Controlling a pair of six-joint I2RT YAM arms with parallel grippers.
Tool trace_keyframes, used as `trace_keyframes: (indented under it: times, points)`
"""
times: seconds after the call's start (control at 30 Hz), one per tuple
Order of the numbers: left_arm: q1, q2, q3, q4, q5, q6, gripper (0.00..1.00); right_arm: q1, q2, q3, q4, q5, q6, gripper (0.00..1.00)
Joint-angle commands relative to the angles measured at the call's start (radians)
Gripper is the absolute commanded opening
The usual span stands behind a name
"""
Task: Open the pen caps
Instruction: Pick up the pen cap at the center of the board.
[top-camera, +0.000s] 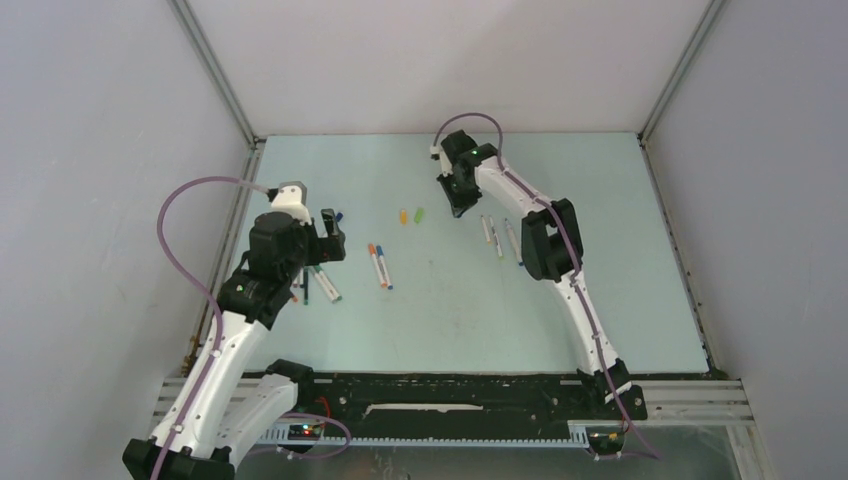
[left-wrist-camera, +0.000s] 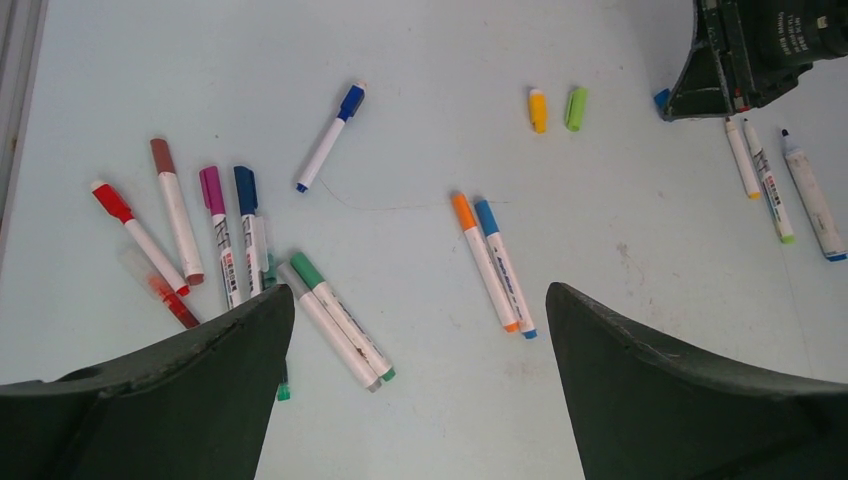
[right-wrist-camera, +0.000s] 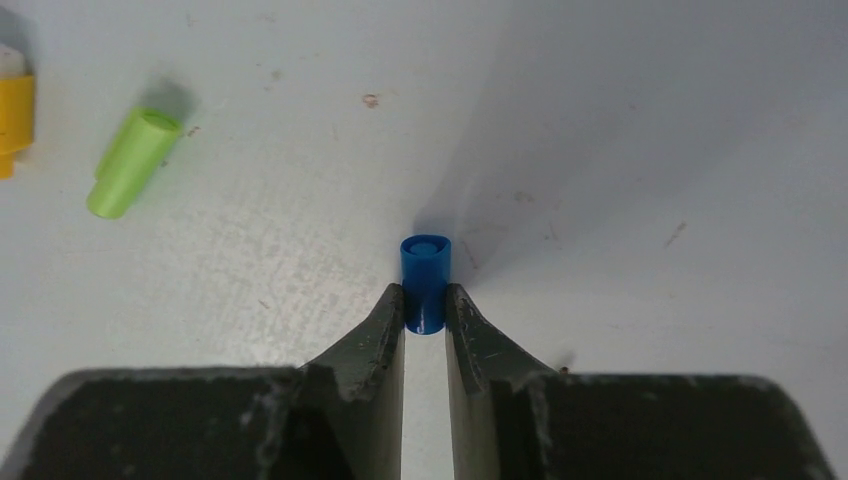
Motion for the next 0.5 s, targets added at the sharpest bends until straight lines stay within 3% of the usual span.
trace_keyframes:
  times: [0.0, 0.47]
  points:
    - [0.008, -0.012, 0.001, 0.018, 0.019, 0.019, 0.98, 0.036, 0.015, 0.042, -0.008, -0.010, 0.003, 0.10]
    - [0.012, -0.012, 0.001, 0.017, 0.026, 0.019, 0.98, 0.067, 0.006, 0.067, 0.067, -0.125, 0.185, 0.09]
